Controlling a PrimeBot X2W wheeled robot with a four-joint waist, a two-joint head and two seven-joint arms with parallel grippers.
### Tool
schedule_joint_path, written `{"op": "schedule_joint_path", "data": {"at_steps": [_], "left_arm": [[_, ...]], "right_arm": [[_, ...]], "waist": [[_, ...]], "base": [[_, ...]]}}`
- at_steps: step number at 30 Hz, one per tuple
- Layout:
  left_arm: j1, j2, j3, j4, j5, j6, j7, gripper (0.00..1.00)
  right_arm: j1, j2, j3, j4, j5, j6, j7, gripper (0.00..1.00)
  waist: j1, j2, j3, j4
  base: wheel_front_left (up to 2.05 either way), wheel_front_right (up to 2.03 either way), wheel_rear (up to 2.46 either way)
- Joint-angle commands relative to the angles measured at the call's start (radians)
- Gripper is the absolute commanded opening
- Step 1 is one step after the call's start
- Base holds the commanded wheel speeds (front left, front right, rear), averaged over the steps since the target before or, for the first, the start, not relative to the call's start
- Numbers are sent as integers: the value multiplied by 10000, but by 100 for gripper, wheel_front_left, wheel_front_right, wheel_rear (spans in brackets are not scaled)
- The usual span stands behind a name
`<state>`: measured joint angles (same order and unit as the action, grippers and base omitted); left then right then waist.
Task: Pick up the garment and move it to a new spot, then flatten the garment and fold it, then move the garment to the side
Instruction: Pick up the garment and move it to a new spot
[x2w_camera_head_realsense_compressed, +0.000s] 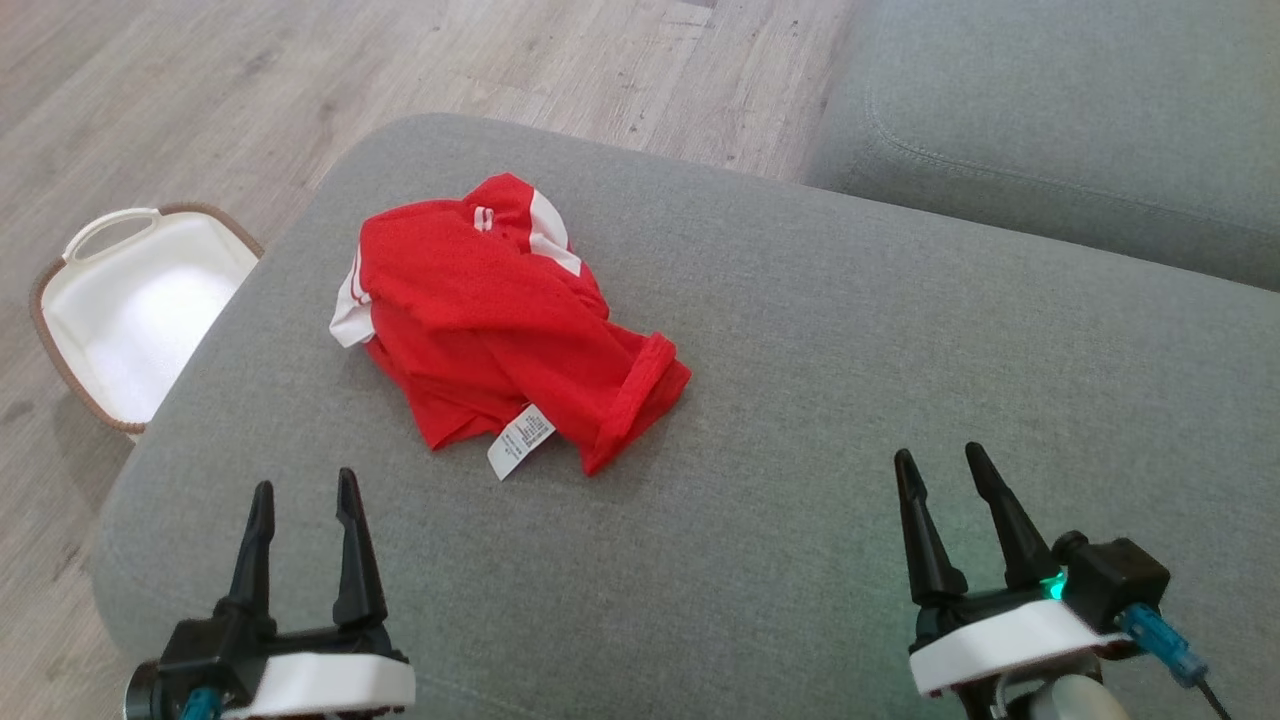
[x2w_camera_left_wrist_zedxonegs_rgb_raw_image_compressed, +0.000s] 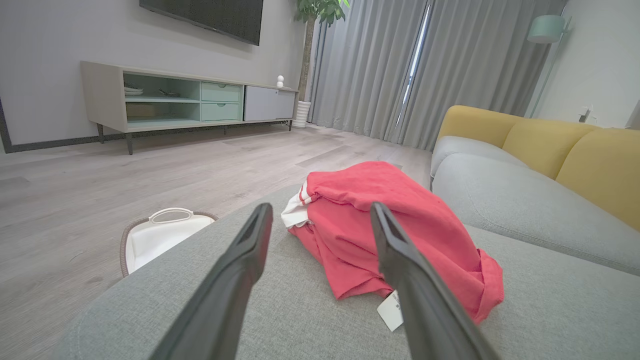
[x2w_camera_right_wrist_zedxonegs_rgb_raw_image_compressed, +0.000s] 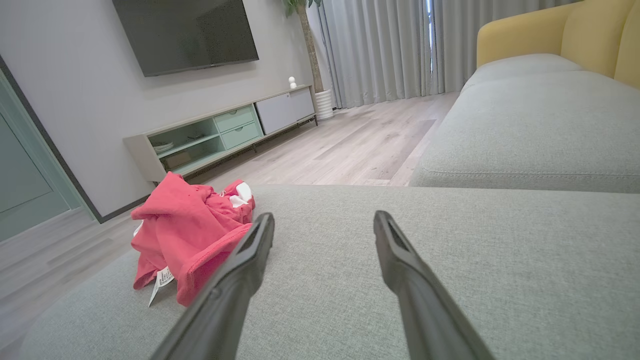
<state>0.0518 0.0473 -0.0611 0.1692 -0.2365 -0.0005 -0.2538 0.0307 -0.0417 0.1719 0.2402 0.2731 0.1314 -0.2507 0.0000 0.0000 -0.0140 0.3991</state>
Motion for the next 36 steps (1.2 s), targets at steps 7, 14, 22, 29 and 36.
{"op": "schedule_joint_path", "data": {"at_steps": [7, 14, 22, 29, 36], "left_arm": [[-254, 30, 572, -415, 111, -33, -80, 100], [-1212, 495, 1145, -496, 544, -374, -80, 100], [-4628, 2505, 835, 963, 904, -1112, 671, 100], [-7353, 3817, -365, 3610, 232, -1293, 3034, 100], [-8393, 4710, -2269, 5564, -1429, -1299, 4625, 100]], "right_arm": [[-420, -85, 323, -272, 38, -7, -111, 100], [-739, -85, 153, -440, -265, -7, -111, 100], [-1280, -85, -392, -788, -878, -7, -111, 100], [-1727, -85, -832, -1084, -1134, -7, -111, 100], [-1980, -85, -883, -1288, -1218, -7, -111, 100]], "waist": [[0, 0, 108, -120], [0, 0, 769, -494], [0, 0, 1949, -856], [0, 0, 2733, -1288], [0, 0, 3301, -1792]], "base": [[0, 0, 0], [0, 0, 0], [0, 0, 0], [0, 0, 0], [0, 0, 0]]}}
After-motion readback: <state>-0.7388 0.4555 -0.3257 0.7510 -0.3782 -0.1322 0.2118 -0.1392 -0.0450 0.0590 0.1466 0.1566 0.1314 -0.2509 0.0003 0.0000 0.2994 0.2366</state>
